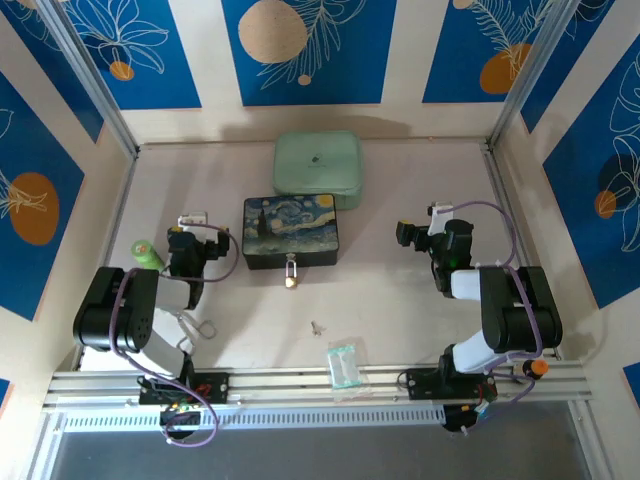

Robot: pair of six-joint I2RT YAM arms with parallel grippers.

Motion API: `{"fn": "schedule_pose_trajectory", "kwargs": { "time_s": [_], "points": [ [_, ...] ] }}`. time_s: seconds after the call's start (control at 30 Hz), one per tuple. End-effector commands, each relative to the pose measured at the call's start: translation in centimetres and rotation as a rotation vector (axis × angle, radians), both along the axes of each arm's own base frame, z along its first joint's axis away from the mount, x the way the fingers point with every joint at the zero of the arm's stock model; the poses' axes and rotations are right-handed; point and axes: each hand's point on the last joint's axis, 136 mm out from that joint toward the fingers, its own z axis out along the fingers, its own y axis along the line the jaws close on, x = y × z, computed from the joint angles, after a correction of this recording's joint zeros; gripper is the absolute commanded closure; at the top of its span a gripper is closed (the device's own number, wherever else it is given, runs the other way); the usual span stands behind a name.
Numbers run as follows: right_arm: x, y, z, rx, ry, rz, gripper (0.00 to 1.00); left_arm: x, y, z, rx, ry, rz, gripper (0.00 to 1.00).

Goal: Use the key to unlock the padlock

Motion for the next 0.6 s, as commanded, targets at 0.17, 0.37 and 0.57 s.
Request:
{"fn": "schedule_pose_trajectory", "kwargs": {
  "time_s": [0.17,0.37,0.57],
  "points": [
    [0.35,0.13,0.28,0.005,-0.010,0.013,0.02,0.45,-0.98,0.38,-0.001,-0.008,-0.049,0.00],
    [0.35,0.13,0.29,0.005,-0.011,0.013,0.01,0.45,-0.96,0.36,-0.001,-0.007,-0.049,0.00],
    [0.34,0.13,0.27,0.005,-0.010,0.013,0.01,0.46,-0.95,0.38,0.000,-0.008,-0.048,0.01]
  ]
}}
